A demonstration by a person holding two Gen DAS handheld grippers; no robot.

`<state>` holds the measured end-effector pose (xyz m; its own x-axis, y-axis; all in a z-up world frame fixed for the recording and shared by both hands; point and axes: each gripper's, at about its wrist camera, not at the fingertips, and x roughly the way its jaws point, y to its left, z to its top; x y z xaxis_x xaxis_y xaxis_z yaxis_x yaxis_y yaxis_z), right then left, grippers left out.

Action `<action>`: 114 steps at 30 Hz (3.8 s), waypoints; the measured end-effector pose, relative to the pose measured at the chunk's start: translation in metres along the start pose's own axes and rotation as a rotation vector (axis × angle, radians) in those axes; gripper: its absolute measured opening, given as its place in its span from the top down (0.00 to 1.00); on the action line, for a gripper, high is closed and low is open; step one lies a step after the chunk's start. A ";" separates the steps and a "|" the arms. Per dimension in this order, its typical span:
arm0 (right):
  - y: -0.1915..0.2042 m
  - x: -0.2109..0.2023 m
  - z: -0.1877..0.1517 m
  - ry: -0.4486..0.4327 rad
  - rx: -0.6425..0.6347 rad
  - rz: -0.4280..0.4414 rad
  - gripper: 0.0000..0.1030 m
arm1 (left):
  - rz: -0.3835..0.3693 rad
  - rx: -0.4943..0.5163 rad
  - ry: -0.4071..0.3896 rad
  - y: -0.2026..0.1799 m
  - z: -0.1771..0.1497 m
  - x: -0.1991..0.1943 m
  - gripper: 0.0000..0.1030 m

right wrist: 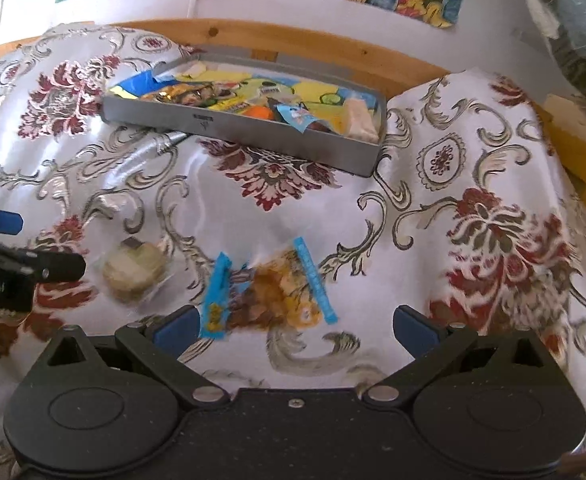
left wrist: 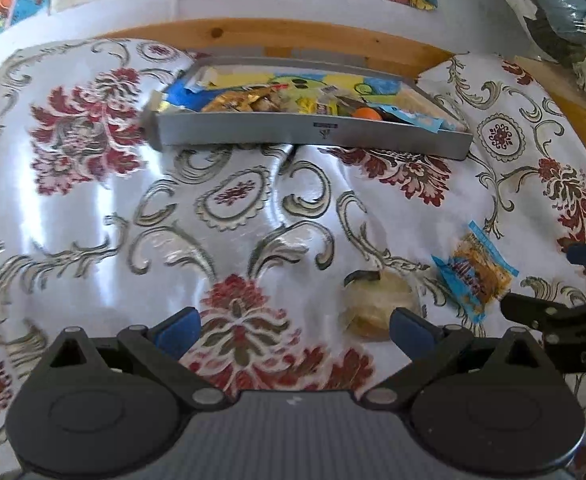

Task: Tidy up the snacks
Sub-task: 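Close left tool on clear bread packet while right tool grips clear jerky packet, then carry bread packet with left tool while right tool carries jerky packet to tray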

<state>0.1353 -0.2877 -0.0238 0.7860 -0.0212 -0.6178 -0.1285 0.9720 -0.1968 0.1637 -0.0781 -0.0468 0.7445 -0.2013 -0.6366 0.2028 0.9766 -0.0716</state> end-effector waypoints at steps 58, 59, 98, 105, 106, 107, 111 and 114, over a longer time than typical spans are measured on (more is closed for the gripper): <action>0.004 0.058 0.006 0.013 -0.134 0.242 0.57 | -0.206 0.153 0.156 -0.028 0.017 0.058 0.31; 0.004 0.057 0.005 0.008 -0.131 0.239 0.62 | -0.210 0.156 0.152 -0.028 0.017 0.058 0.31; 0.010 0.018 0.003 -0.145 -0.199 0.091 0.69 | -0.240 0.052 -0.043 -0.008 0.049 0.024 0.44; 0.007 0.009 0.023 -0.214 -0.232 0.081 0.69 | -0.217 0.042 -0.089 0.004 0.079 0.028 0.44; 0.006 0.009 0.028 -0.224 -0.242 0.078 0.69 | -0.211 0.040 -0.096 0.005 0.086 0.029 0.44; 0.005 0.008 0.034 -0.235 -0.252 0.075 0.69 | -0.207 0.035 -0.103 0.007 0.092 0.030 0.44; -0.002 0.011 0.063 -0.267 -0.278 0.071 0.69 | -0.190 0.016 -0.132 0.014 0.120 0.038 0.44; -0.007 0.018 0.093 -0.265 -0.296 0.076 0.69 | -0.169 0.022 -0.146 0.017 0.140 0.048 0.44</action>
<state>0.2068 -0.2727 0.0375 0.8911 0.1473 -0.4292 -0.3308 0.8582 -0.3925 0.2924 -0.0820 0.0290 0.7826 -0.3720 -0.4992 0.3447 0.9266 -0.1501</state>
